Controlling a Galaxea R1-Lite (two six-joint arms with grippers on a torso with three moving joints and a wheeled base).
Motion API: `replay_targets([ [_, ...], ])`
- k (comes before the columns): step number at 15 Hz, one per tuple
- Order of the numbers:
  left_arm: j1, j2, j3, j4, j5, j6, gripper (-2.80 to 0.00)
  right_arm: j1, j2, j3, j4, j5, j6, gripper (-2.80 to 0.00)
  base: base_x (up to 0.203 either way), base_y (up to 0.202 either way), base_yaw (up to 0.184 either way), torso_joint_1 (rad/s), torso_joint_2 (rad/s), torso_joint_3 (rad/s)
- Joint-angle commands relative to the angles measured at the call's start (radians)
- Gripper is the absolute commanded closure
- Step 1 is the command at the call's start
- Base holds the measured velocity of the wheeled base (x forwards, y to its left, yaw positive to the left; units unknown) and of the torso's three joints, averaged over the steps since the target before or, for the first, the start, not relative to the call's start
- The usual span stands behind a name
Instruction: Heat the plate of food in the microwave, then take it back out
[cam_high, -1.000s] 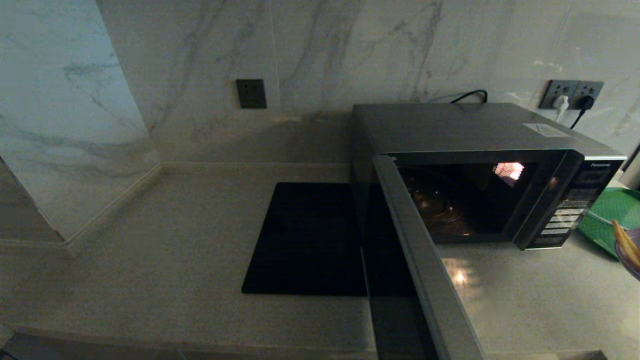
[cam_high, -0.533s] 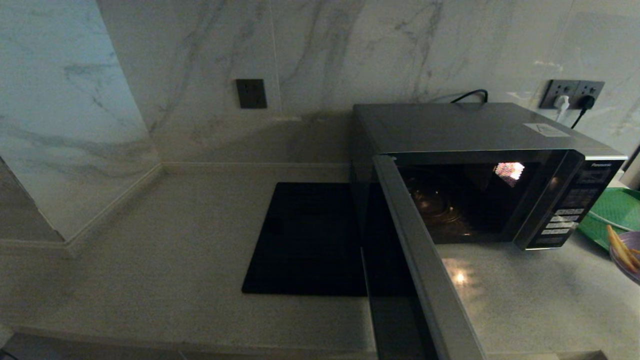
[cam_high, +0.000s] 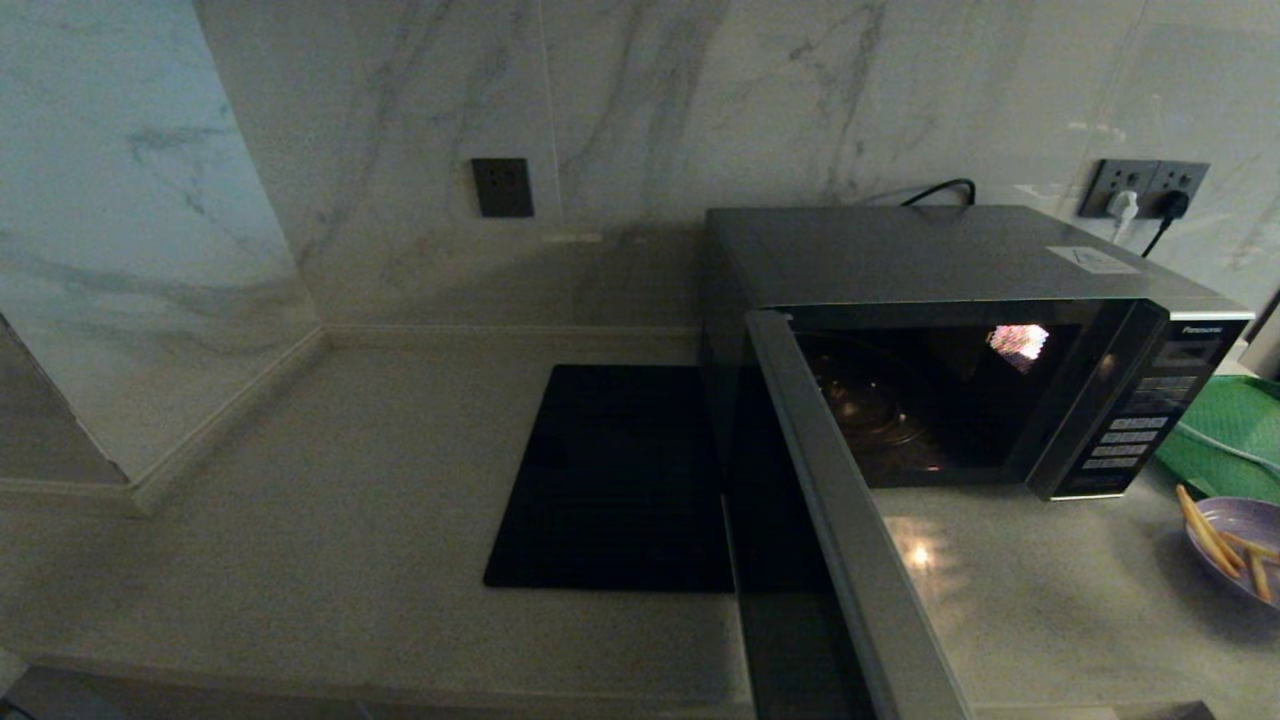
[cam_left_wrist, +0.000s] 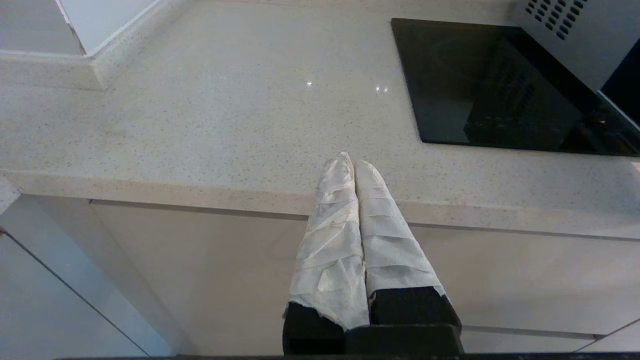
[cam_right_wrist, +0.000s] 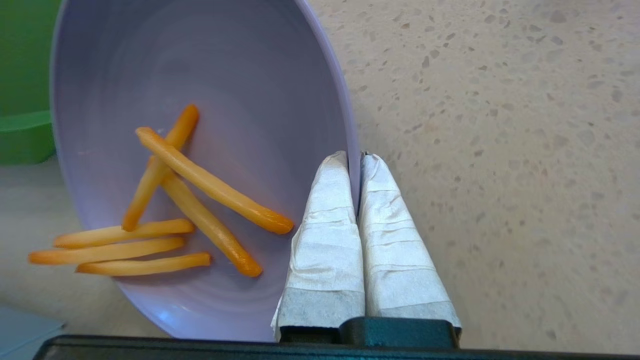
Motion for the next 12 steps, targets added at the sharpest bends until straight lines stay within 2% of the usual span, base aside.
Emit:
replay_targets([
  [1, 0.0, 0.0, 0.0, 0.0, 0.0, -0.001, 0.0, -0.008, 0.04, -0.016, -0.002, 0.0, 0.006, 0.0, 0.0, 0.0, 0.0, 0.0, 0.0, 0.0],
  [9, 0.0, 0.0, 0.0, 0.0, 0.0, -0.001, 0.0, -0.047, 0.071, -0.005, 0.0, 0.0, 0.0, 0.0, 0.0, 0.0, 0.0, 0.0, 0.0, 0.0],
  [10, 0.0, 0.0, 0.0, 0.0, 0.0, -0.001, 0.0, -0.047, 0.073, -0.005, 0.0, 0.0, 0.0, -2.8, 0.0, 0.0, 0.0, 0.0, 0.0, 0.0],
  [12, 0.0, 0.0, 0.0, 0.0, 0.0, -0.001, 0.0, -0.049, 0.072, -0.005, 0.0, 0.0, 0.003, -2.8, 0.0, 0.0, 0.0, 0.0, 0.0, 0.0],
])
